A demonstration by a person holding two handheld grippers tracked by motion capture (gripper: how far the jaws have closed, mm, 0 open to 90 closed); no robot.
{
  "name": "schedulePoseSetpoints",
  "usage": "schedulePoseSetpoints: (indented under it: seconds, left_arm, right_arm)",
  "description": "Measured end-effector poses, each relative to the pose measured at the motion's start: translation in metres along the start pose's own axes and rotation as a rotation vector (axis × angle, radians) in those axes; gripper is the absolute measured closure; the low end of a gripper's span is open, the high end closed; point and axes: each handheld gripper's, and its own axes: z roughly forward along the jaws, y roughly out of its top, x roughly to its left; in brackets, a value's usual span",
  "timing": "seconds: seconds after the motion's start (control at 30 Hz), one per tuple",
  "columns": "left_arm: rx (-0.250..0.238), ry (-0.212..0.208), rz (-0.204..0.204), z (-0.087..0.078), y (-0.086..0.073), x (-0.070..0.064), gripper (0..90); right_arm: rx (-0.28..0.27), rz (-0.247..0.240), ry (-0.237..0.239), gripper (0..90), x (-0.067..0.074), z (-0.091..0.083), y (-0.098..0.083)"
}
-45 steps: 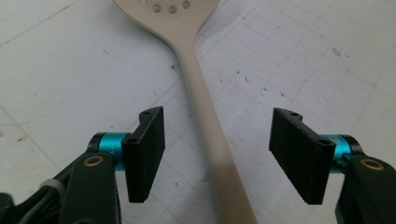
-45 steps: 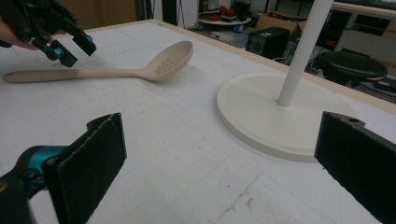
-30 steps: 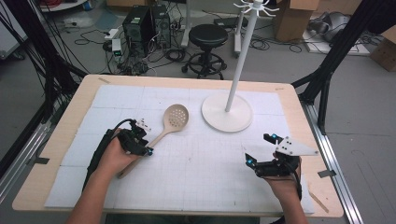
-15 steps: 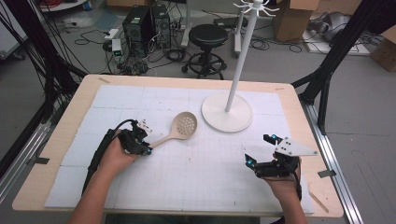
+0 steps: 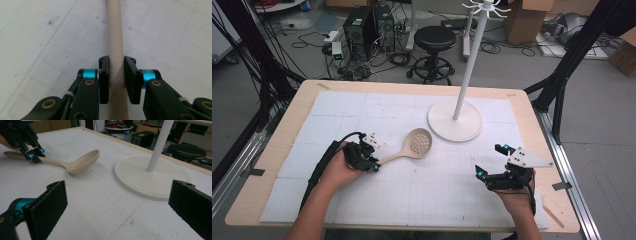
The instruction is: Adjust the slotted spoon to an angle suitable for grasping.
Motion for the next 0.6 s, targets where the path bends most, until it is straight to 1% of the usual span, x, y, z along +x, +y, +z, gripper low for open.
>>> schedulePoseSetpoints:
  seconds: [0.2,0.27,0.37,0.57,0.6]
  left_arm:
    - [-0.002,-0.039,0.074,0.007,0.016,-0.016,75.6]
    - [-0.009,-0.045,0.092,0.011,0.021,-0.020,75.6]
    - [-0.001,-0.056,0.114,0.017,0.029,-0.026,75.6]
    - [0.011,-0.081,0.182,0.029,0.050,-0.040,75.5]
    - [0.011,-0.081,0.182,0.029,0.050,-0.040,75.6]
  right_arm:
    - [0.002,-0.003,0.000,0.8,0.001,0.001,0.000]
    - [0.002,-0.004,0.003,0.8,0.001,0.001,0.000]
    - [0.003,-0.003,0.004,0.8,0.001,0.001,0.000]
    - [0.003,-0.005,0.003,0.8,0.001,0.001,0.000]
    - [0.003,-0.005,0.003,0.8,0.001,0.001,0.000]
